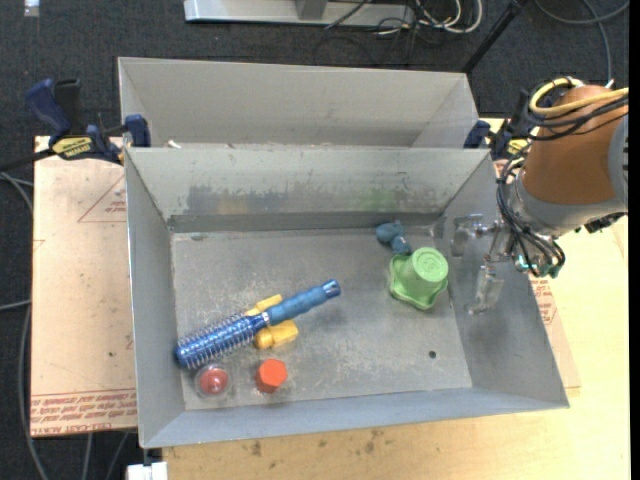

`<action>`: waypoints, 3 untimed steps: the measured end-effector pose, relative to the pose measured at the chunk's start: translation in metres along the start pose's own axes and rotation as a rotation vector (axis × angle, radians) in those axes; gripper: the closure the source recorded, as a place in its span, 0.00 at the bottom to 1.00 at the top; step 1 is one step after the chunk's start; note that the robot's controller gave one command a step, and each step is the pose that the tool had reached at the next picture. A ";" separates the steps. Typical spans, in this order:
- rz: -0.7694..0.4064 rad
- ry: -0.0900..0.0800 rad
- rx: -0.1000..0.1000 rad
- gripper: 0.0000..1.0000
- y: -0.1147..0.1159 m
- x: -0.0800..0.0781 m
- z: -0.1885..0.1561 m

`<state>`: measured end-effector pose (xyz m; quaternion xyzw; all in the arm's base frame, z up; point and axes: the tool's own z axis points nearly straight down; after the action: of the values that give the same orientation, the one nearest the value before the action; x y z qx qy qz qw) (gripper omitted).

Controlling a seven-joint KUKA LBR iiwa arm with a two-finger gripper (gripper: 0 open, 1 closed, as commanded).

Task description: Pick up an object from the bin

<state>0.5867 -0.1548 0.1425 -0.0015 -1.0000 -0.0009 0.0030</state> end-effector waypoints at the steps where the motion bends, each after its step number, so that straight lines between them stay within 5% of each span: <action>1: -0.192 -0.024 0.004 0.00 0.038 -0.015 0.048; 2: -0.561 -0.029 0.016 0.00 0.052 -0.042 0.061; 3: -0.937 -0.034 0.021 0.00 0.064 -0.036 0.060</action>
Offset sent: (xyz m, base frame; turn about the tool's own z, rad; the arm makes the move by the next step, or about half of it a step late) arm 0.0096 0.0372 -0.0541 -0.1939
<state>0.6221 -0.0909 0.0823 0.4503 -0.8927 0.0079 -0.0143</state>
